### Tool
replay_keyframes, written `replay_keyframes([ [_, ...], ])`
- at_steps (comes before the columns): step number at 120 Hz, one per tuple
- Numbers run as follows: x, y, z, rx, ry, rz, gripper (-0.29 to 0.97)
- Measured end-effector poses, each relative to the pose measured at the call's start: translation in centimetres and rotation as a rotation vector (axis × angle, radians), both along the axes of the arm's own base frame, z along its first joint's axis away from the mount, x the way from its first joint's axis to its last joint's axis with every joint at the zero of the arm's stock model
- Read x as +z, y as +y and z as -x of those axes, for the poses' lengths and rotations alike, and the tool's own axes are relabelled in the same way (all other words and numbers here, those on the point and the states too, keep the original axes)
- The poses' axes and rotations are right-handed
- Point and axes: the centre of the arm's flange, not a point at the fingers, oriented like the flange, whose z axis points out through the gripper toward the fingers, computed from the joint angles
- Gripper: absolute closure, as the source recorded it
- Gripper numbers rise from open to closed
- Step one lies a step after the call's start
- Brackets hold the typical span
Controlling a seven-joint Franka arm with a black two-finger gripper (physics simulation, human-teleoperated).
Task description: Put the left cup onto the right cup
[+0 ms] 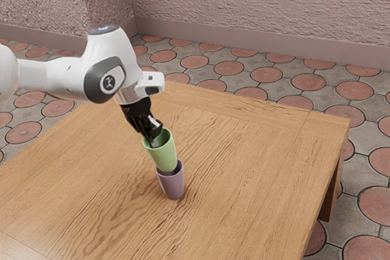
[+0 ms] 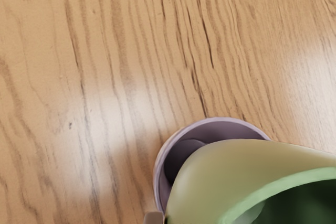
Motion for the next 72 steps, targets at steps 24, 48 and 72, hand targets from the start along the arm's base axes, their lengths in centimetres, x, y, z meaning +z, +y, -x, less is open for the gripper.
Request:
replay_keyframes([
  [24, -1.1, -0.2, -0.2, 0.002, 0.013, 0.000, 0.78],
  [48, -1.6, -0.3, -0.4, 0.002, 0.014, 0.000, 0.78],
  [72, -1.9, -0.2, -0.5, 0.003, 0.014, 0.006, 0.58],
])
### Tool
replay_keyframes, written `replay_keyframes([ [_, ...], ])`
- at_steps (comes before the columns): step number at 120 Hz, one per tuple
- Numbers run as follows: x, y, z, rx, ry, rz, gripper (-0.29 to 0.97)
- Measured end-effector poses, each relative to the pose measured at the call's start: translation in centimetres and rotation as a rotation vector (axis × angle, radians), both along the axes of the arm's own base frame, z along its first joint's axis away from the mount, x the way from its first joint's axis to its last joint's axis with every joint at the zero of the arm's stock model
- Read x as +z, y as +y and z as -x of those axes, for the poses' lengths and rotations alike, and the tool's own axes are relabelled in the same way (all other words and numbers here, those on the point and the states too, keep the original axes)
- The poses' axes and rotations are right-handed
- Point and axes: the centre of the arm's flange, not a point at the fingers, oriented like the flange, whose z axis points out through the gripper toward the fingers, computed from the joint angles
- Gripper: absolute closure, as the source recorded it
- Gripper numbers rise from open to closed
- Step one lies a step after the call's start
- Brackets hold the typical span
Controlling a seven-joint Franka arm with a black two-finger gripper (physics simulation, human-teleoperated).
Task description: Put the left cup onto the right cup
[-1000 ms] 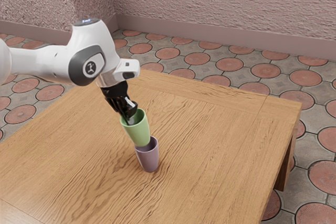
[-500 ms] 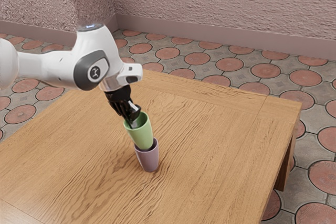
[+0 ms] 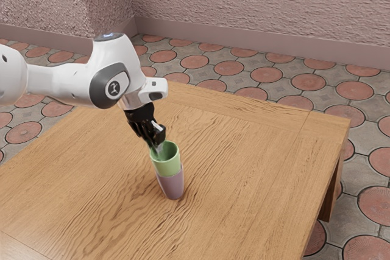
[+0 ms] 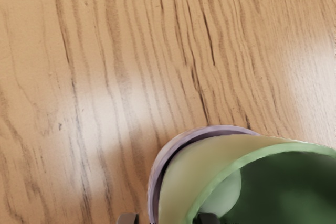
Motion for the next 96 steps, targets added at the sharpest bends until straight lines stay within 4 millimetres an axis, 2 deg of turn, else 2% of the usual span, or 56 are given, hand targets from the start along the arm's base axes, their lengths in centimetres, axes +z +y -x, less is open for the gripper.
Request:
replay_keyframes([
  [16, -0.1, 0.0, 0.0, -0.004, 0.000, 0.002, 0.32],
  [35, 0.3, 0.0, 0.0, -0.009, -0.007, 0.004, 0.15],
  [60, 2.7, -0.1, 0.5, -0.019, -0.044, 0.010, 0.06],
  [85, 5.5, -0.3, 1.2, -0.040, -0.076, 0.017, 0.02],
  [96, 6.9, -0.6, 1.0, -0.052, -0.082, 0.020, 0.01],
])
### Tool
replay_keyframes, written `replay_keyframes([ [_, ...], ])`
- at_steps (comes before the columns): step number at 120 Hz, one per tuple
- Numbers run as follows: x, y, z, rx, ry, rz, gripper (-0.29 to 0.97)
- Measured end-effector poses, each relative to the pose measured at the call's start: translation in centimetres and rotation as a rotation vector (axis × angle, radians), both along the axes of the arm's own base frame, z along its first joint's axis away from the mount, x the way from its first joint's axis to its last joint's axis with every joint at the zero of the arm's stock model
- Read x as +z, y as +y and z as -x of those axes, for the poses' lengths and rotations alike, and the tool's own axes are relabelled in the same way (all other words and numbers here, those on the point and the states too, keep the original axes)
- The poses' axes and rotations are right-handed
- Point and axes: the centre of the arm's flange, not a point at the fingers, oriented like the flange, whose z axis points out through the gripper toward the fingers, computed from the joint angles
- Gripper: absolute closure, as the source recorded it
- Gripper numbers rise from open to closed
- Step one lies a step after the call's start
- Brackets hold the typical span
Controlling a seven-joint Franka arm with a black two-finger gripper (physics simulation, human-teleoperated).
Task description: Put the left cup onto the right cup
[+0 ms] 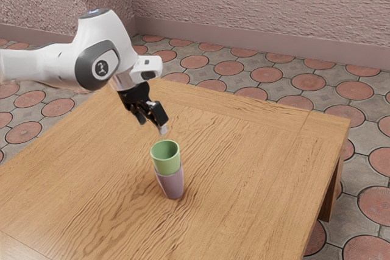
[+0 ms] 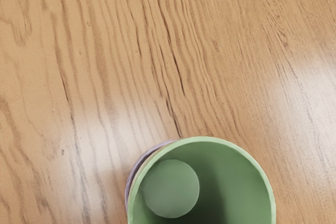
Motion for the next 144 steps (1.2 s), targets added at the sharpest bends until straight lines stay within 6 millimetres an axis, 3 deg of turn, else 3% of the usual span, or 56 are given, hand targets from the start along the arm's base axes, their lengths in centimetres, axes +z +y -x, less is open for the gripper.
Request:
replay_keyframes([
  [22, 4.7, -0.1, -1.4, -0.015, -0.011, 0.004, 0.01],
  [45, 7.2, 0.7, -2.8, -0.014, 0.009, 0.000, 0.00],
  [90, 10.7, 4.1, -5.9, 0.024, 0.007, -0.042, 0.00],
  [144, 12.1, 4.2, -5.4, 0.009, 0.023, -0.078, 0.00],
])
